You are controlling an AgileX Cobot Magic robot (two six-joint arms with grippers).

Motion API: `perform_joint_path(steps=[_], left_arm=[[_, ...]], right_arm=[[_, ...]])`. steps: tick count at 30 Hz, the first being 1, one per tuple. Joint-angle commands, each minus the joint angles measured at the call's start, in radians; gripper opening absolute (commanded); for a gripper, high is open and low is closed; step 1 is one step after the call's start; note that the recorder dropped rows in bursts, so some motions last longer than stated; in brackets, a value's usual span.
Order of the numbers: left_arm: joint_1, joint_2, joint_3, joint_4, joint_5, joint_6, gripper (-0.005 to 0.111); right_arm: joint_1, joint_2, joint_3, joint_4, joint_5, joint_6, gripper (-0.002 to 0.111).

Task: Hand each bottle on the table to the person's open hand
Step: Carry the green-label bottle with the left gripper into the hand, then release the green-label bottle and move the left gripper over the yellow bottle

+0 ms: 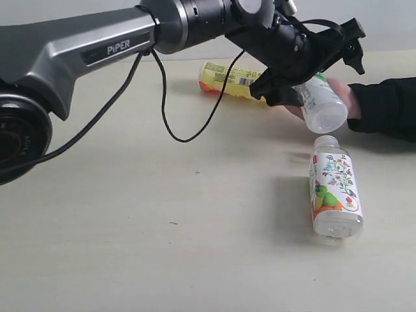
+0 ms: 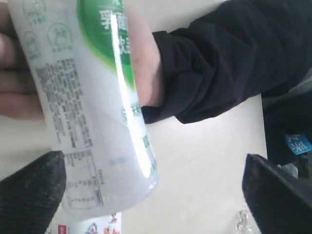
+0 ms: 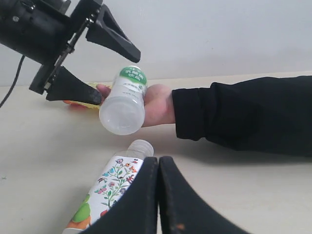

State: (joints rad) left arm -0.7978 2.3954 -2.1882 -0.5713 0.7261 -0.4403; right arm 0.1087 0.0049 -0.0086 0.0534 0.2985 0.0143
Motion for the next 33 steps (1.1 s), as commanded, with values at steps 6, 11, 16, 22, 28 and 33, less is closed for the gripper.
perform_joint_path(steps=[6,11,16,22,28,33], left_arm=[[0.002,-0.130,-0.010,0.115,0.189,0.122,0.093],[-0.001,-0.220,-0.010,0.193,0.369,0.242,0.083],[-0.005,-0.267,-0.001,0.260,0.495,0.308,0.001],[-0.009,-0.350,0.131,0.253,0.495,0.408,0.000],[-0.009,-0.434,0.261,0.289,0.495,0.440,0.000],[-0.009,-0.512,0.402,0.308,0.495,0.456,0.000]], right_arm=[[-0.005,-0.005,0.003,-0.003,-0.008,-0.003,0.000],[-0.005,-0.005,0.003,-0.003,-0.008,-0.003,0.000],[-0.005,-0.005,0.003,0.000,-0.008,-0.003,0.000],[-0.005,-0.005,0.003,0.000,-0.008,-0.003,0.000],[-0.005,-0.005,0.003,0.000,-0.008,-0.003,0.000],[-0.005,-0.005,0.003,-0.004,-0.008,-0.003,0.000]])
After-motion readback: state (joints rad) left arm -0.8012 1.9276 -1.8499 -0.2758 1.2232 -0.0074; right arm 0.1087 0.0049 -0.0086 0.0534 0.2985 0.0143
